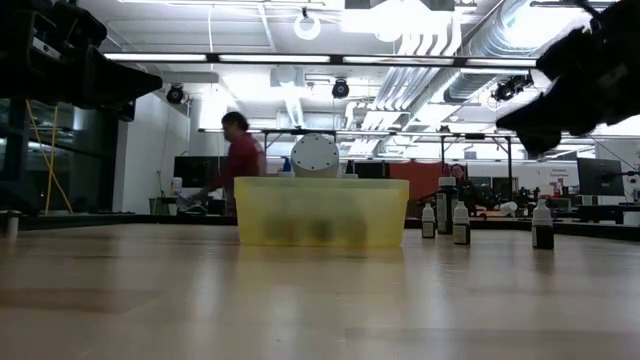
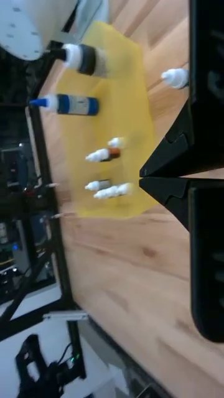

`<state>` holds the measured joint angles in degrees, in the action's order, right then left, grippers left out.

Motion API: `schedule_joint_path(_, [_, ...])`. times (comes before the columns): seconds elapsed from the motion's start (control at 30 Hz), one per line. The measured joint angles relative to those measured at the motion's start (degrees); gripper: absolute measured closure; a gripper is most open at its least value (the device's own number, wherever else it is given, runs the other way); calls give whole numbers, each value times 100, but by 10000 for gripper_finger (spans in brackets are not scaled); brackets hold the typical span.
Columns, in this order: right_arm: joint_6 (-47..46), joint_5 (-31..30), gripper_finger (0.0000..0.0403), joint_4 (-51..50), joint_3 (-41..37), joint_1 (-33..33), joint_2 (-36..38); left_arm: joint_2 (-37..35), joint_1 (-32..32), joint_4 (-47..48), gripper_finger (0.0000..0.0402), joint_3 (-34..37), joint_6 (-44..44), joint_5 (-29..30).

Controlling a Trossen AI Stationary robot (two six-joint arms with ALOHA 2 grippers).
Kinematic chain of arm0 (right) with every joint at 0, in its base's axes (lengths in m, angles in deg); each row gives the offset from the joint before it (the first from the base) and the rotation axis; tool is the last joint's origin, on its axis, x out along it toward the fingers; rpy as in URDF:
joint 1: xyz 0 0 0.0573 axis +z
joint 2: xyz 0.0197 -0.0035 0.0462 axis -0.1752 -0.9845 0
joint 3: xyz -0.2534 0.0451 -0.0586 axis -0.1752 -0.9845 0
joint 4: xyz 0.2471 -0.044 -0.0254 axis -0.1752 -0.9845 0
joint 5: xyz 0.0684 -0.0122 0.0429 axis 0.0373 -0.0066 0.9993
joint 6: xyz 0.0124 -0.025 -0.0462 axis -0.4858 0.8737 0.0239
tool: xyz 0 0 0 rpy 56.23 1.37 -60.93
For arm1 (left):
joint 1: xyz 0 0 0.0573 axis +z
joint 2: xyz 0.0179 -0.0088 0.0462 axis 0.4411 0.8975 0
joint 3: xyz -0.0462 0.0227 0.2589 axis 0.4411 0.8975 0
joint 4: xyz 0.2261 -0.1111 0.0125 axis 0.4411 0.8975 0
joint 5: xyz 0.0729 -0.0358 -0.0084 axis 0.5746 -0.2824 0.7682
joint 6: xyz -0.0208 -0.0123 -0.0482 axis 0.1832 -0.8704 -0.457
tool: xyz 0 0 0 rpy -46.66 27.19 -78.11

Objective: Pick & Place food coloring
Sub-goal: Put the big purple food coloring bottle in the yellow transparent bin

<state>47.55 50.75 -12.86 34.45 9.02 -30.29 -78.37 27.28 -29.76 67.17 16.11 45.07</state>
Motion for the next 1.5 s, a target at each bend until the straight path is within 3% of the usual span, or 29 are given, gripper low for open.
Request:
schedule_joint_path(0.23, [78,63,402,-949,1100,-105,-404,2,-1,-1,401,0,0,0])
schedule_joint_path(0.43, [820,-332,402,-2837,2574,-591,-1188,2,0,0,401,0,0,2])
schedule_joint_path(0.7, [1117,-812,402,-4665,4458,-1453,-2852,2,0,0,401,0,-1,2])
schedule_joint_path(1.0, [884,-795,399,-6234,6539,-2440,-4892,2,0,0,401,0,0,2])
schedule_joint_path(1.17, [489,-798,352,-6679,7237,-2806,-5628,2,-1,0,401,0,-1,2])
schedule_joint_path(1.37, [-365,-753,251,-7106,7602,-3056,-6325,2,-1,0,401,0,0,2])
schedule_joint_path(1.5, [-947,-294,197,-7220,7808,-3221,-6767,2,-2,0,401,0,-2,2])
